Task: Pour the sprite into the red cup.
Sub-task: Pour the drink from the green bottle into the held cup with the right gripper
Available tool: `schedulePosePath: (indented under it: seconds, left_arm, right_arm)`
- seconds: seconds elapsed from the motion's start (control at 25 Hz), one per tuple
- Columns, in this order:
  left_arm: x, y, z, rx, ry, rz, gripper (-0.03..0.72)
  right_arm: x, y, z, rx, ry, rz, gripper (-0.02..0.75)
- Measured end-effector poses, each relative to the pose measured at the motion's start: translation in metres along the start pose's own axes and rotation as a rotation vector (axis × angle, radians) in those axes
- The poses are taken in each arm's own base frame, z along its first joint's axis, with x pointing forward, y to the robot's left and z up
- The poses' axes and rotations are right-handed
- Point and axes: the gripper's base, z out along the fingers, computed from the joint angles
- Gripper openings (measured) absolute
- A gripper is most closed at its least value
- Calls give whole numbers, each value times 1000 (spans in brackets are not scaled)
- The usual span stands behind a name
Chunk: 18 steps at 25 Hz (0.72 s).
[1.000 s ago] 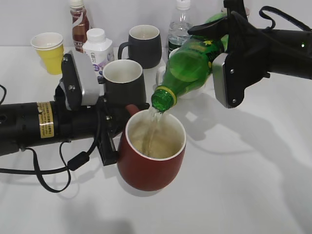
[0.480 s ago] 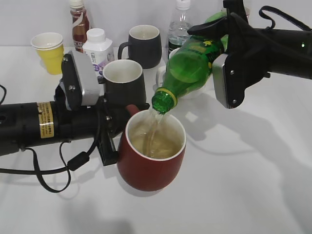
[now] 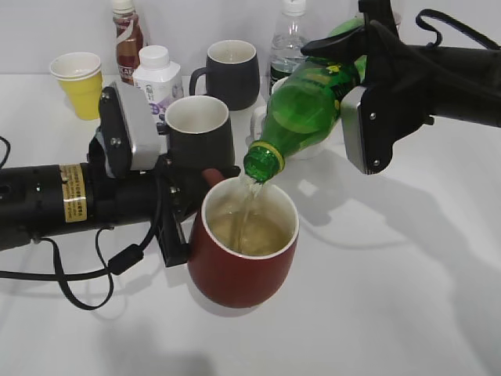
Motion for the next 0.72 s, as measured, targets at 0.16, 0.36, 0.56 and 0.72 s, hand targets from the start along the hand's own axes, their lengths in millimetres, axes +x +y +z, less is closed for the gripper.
schedulePosePath:
  seconds: [0.16,0.36,0.56,0.72]
  left_arm:
    - [0,0,0,1,0,1,61]
    - [0,0,0,2,0,2,61]
    - [0,1,0,-10,-2,-8,61]
    - [-2,5,0,-57,-22,-43,61]
  right_arm:
    - [0,0,0,1,0,0,395]
    - [0,0,0,1,0,0,395]
    - [0,0,0,1,0,85,395]
    - [0,0,0,1,0,258,395]
